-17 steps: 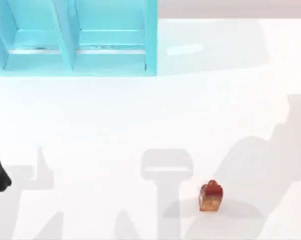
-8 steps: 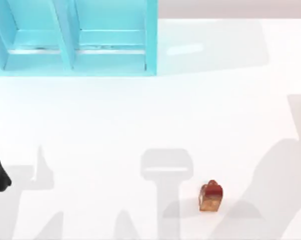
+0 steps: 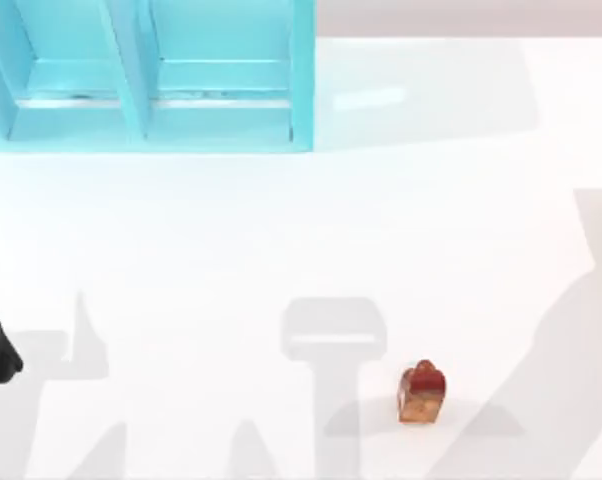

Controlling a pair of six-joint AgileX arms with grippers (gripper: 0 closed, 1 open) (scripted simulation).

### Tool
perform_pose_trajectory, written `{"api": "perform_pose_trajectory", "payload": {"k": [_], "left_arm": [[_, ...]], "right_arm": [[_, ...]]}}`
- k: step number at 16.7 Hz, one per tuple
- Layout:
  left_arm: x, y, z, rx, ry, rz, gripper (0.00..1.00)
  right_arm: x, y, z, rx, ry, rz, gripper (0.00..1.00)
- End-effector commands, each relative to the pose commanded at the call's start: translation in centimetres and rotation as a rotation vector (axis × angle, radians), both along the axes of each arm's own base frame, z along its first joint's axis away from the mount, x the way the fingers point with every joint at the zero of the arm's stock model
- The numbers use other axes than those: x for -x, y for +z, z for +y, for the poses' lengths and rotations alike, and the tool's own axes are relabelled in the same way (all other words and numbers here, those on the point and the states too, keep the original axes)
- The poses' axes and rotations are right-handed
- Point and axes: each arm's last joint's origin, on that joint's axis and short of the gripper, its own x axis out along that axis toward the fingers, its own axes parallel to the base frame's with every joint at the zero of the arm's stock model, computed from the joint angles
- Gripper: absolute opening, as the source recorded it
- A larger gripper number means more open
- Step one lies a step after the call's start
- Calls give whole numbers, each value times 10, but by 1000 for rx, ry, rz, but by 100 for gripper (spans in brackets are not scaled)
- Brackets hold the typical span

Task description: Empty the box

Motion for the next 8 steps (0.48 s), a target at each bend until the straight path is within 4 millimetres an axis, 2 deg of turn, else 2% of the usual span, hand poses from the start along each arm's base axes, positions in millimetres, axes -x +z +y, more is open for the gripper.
{"api": "perform_pose_trajectory", "payload": {"k": [8], "left_arm": [[0,0,0,0,0,0,100]], "right_arm": [[0,0,0,0,0,0,40]]}}
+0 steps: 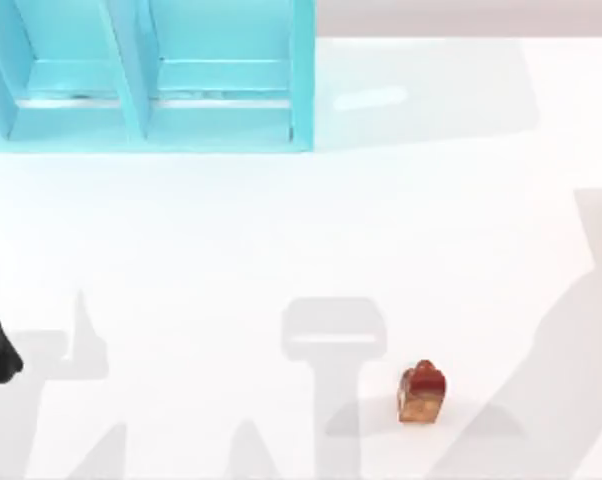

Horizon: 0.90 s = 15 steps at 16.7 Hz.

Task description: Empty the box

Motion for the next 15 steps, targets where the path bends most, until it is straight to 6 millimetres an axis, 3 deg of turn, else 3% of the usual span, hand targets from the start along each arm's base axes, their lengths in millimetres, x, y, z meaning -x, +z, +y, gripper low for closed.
{"api": "perform_pose_trajectory", "payload": {"k": [5,15], "left_arm": [[0,0,0,0,0,0,100],[0,0,0,0,0,0,100]], "right_arm": [[0,0,0,0,0,0,2],[0,1,1,0,0,0,0]]}}
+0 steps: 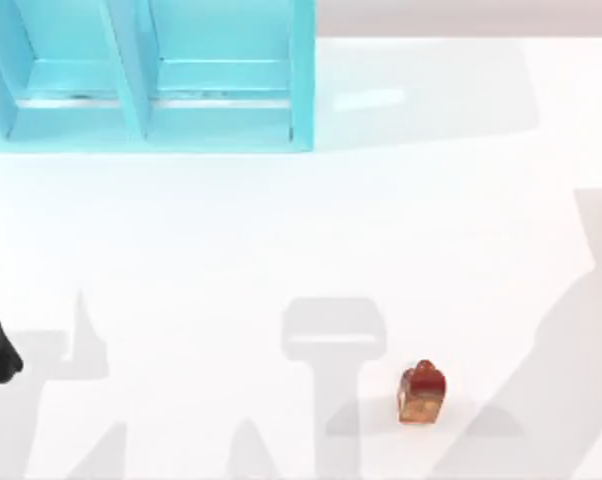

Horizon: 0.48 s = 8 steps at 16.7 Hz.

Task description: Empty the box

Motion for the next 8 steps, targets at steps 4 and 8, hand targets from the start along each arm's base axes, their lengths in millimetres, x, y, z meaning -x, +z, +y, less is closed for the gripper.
{"api": "perform_pose_trajectory", "payload": {"k": [4,8], "left_arm": [[0,0,0,0,0,0,100],[0,0,0,0,0,0,100]], "right_arm": [[-7,11,8,-25,24,32,0],[-14,50,11,-27,38,31,0]]}}
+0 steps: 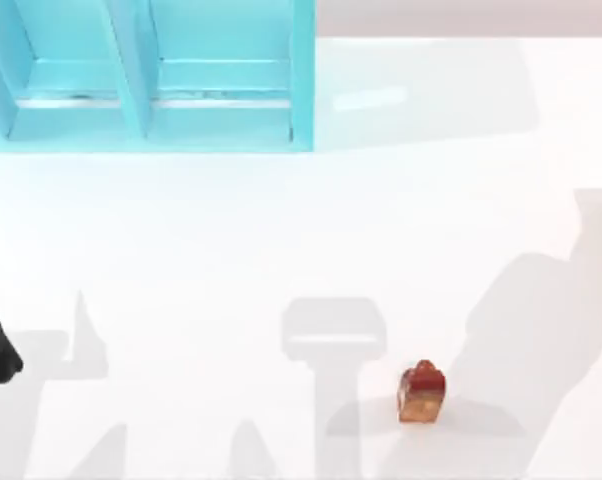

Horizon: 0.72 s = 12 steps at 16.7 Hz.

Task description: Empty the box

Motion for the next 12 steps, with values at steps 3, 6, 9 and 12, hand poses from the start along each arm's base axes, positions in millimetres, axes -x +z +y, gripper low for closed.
{"api": "perform_pose_trajectory", "payload": {"k": [3,6,9,12], "left_arm": [[0,0,0,0,0,0,100],[0,0,0,0,0,0,100],[0,0,0,0,0,0,100],[0,0,0,0,0,0,100]], "right_arm": [[1,35,-3,12,-7,-16,0],[8,64,-8,23,-25,-27,0],[13,78,-11,27,-38,-32,0],[14,80,-12,27,-39,-32,0]]}}
